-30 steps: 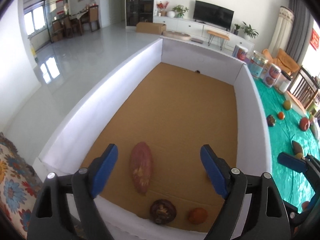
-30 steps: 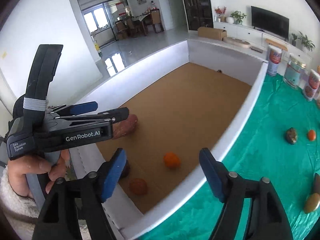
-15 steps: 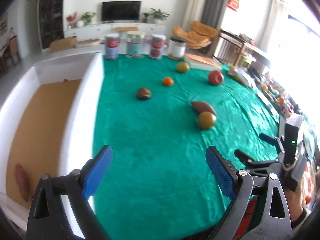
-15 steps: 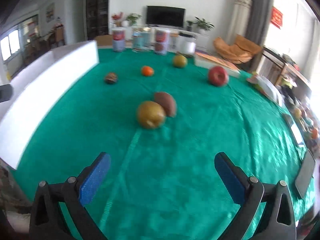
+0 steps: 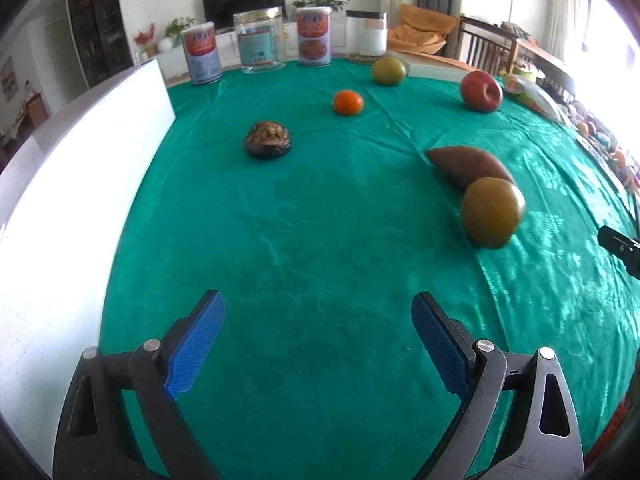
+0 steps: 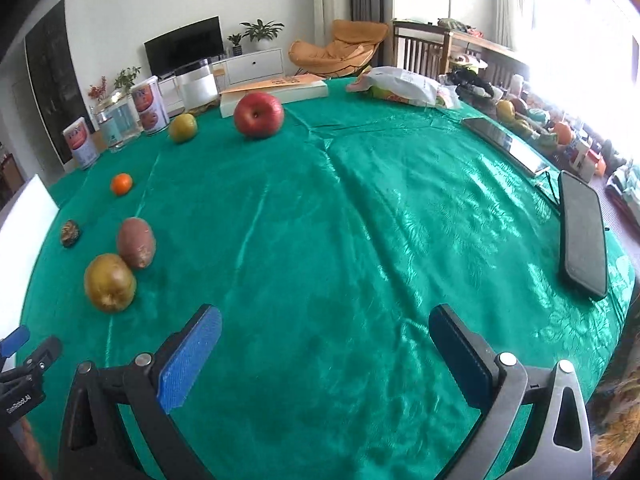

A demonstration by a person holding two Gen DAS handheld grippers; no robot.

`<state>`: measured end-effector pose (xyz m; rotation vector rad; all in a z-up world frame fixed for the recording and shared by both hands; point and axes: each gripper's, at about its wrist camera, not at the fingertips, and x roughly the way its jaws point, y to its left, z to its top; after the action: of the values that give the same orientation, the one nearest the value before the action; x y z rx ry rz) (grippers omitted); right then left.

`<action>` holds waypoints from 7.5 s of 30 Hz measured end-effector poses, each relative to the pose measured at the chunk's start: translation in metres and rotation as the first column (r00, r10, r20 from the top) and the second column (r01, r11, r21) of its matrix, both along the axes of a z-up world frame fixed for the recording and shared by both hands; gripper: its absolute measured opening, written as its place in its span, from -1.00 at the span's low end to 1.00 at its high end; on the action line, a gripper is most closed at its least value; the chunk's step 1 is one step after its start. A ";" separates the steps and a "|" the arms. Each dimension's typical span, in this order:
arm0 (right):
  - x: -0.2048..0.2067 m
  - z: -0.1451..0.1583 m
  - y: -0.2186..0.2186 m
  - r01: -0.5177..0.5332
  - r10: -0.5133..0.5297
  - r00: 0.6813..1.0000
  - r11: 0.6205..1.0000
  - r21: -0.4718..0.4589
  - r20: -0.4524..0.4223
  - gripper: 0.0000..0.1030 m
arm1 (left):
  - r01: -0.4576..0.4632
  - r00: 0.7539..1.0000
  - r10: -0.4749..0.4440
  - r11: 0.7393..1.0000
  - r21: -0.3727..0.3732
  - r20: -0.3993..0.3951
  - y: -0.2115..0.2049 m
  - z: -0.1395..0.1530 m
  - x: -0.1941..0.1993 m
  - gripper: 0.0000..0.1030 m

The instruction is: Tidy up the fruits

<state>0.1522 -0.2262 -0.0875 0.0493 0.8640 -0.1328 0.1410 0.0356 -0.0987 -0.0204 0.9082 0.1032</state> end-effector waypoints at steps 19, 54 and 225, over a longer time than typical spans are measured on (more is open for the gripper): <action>0.017 -0.032 -0.017 0.089 -0.090 0.992 0.996 -0.018 -0.084 0.99 | -0.040 0.999 0.039 0.999 -0.029 -0.027 0.007 -0.014 0.011 0.99; 0.016 -0.033 -0.021 0.099 -0.098 0.991 0.995 0.004 -0.089 1.00 | -0.041 0.999 0.040 0.999 -0.029 -0.027 0.007 -0.014 0.011 0.99; -0.082 0.055 0.493 -0.800 0.907 0.409 0.411 0.436 -0.104 -0.24 | -0.490 0.871 0.483 0.843 -0.223 -0.090 0.293 0.069 -0.144 -0.05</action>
<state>0.0705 0.2670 -0.0324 -0.1366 1.1475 1.0661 -0.0031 0.3282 -0.0295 -0.4808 0.9251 0.4706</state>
